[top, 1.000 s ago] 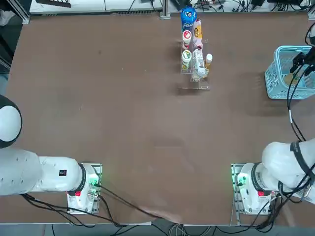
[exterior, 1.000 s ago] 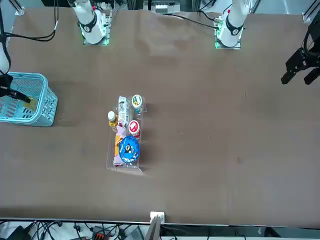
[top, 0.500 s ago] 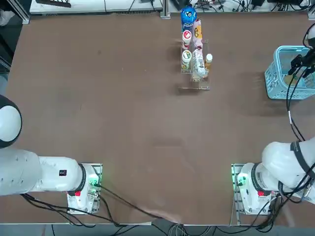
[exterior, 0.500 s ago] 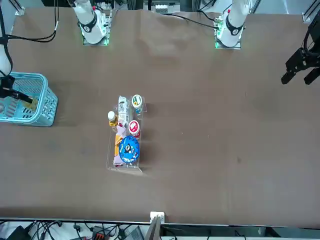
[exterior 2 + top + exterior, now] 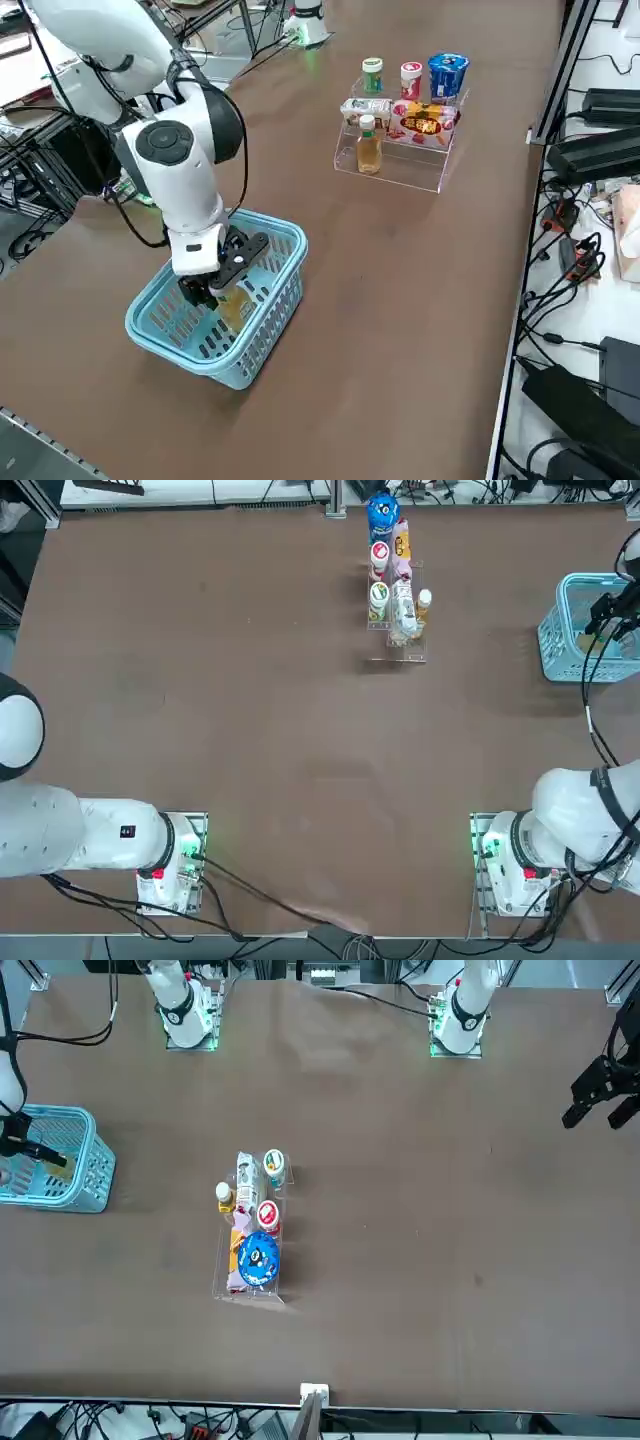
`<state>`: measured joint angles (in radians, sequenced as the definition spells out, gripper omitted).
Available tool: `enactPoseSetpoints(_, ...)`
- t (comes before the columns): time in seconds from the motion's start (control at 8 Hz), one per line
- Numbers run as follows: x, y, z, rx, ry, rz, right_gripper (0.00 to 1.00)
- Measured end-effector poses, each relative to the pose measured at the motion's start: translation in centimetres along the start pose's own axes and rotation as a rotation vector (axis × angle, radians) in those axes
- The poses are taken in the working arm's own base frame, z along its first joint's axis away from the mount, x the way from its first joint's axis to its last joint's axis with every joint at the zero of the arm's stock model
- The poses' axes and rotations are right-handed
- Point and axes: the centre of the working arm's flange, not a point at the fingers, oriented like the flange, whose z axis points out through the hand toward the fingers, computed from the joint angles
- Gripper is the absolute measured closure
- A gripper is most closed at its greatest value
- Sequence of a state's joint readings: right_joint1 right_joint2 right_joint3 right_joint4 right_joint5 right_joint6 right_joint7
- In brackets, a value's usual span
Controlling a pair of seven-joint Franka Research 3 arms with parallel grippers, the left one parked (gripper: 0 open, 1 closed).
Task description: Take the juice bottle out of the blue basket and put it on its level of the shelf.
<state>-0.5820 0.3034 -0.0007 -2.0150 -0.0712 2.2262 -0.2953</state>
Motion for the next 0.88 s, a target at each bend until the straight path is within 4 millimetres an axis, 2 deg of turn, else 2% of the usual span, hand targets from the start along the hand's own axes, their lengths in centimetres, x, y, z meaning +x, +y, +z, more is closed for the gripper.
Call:
enactPoseSetpoints(0.62, -0.67, 1.12, 0.26, 0.009, -0.022, -0.001, 0.07)
enactPoseSetpoints(0.88, -0.69, 1.12, 0.27, 0.01, -0.023, -0.002, 0.11)
